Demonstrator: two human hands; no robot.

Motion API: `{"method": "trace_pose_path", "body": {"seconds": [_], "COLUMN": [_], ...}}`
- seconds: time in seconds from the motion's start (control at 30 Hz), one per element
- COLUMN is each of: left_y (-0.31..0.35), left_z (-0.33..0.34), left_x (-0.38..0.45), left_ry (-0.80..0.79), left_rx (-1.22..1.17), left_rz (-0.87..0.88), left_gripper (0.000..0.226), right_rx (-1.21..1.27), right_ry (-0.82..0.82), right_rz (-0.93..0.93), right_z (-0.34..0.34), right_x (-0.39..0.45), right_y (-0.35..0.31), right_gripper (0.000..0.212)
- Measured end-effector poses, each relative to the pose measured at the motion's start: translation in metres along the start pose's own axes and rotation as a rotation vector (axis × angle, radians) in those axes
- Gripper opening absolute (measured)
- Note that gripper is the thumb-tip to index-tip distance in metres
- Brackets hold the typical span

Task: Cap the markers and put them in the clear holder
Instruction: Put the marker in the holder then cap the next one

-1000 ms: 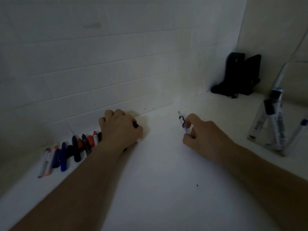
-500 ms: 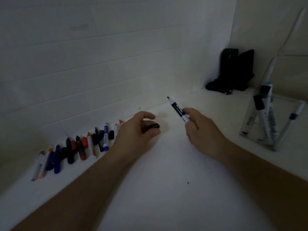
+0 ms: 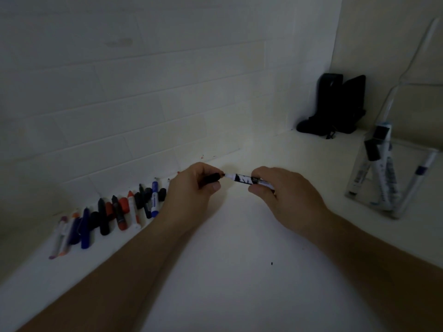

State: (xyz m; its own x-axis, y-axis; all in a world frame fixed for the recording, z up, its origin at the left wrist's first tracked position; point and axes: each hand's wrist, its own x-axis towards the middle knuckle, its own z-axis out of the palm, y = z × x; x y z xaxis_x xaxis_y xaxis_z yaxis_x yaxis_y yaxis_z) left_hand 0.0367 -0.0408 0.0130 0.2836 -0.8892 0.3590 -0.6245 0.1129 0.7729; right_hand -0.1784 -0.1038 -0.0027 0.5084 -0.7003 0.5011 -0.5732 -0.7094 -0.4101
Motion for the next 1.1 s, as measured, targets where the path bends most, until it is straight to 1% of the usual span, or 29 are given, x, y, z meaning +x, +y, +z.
{"method": "trace_pose_path", "body": {"seconds": [0.1, 0.17, 0.3, 0.37, 0.43, 0.5, 0.53, 0.63, 0.7, 0.73, 0.83, 0.87, 1.0, 1.1], "left_y": [0.0, 0.002, 0.005, 0.006, 0.007, 0.008, 0.008, 0.008, 0.009, 0.01, 0.011, 0.012, 0.01, 0.01], "left_z": [0.0, 0.001, 0.003, 0.007, 0.011, 0.014, 0.014, 0.017, 0.018, 0.019, 0.019, 0.019, 0.02, 0.02], "left_x": [0.001, 0.0, -0.002, -0.006, -0.009, -0.011, -0.011, -0.012, -0.013, -0.014, -0.016, -0.016, -0.015, -0.015], "left_ry": [-0.009, -0.018, -0.077, -0.14, -0.188, -0.195, -0.188, -0.21, -0.227, -0.222, -0.189, -0.188, -0.187, -0.179], "left_rx": [0.076, 0.155, 0.287, 0.345, 0.39, 0.421, 0.424, 0.426, 0.454, 0.457, 0.444, 0.445, 0.448, 0.417], "left_rz": [0.029, 0.057, 0.145, 0.214, 0.26, 0.256, 0.242, 0.239, 0.254, 0.263, 0.291, 0.29, 0.326, 0.31], "left_gripper": [0.023, 0.025, 0.028, 0.027, 0.026, 0.028, 0.029, 0.024, 0.022, 0.022, 0.02, 0.02, 0.019, 0.02], "right_rx": [-0.02, -0.077, -0.297, -0.415, -0.471, -0.451, -0.427, -0.335, -0.318, -0.314, -0.269, -0.252, -0.234, -0.231], "right_ry": [-0.019, -0.042, 0.033, 0.068, 0.074, 0.065, 0.052, -0.019, -0.064, -0.073, -0.079, -0.077, -0.084, -0.06], "right_rz": [-0.008, -0.008, -0.089, -0.115, -0.112, -0.103, -0.095, -0.041, -0.009, -0.003, 0.018, 0.021, 0.022, 0.019], "right_z": [0.001, 0.002, 0.0, 0.0, 0.001, 0.004, 0.004, 0.005, 0.007, 0.008, 0.01, 0.011, 0.01, 0.012], "right_x": [-0.001, -0.001, 0.0, 0.0, -0.001, -0.003, -0.004, -0.004, -0.005, -0.005, -0.007, -0.008, -0.009, -0.009], "right_y": [0.002, 0.001, -0.001, -0.003, -0.005, -0.005, -0.005, -0.006, -0.007, -0.007, -0.008, -0.008, -0.007, -0.006], "right_gripper": [0.022, 0.022, 0.028, 0.021, 0.014, 0.015, 0.02, 0.047, 0.056, 0.054, 0.035, 0.032, 0.029, 0.027]}}
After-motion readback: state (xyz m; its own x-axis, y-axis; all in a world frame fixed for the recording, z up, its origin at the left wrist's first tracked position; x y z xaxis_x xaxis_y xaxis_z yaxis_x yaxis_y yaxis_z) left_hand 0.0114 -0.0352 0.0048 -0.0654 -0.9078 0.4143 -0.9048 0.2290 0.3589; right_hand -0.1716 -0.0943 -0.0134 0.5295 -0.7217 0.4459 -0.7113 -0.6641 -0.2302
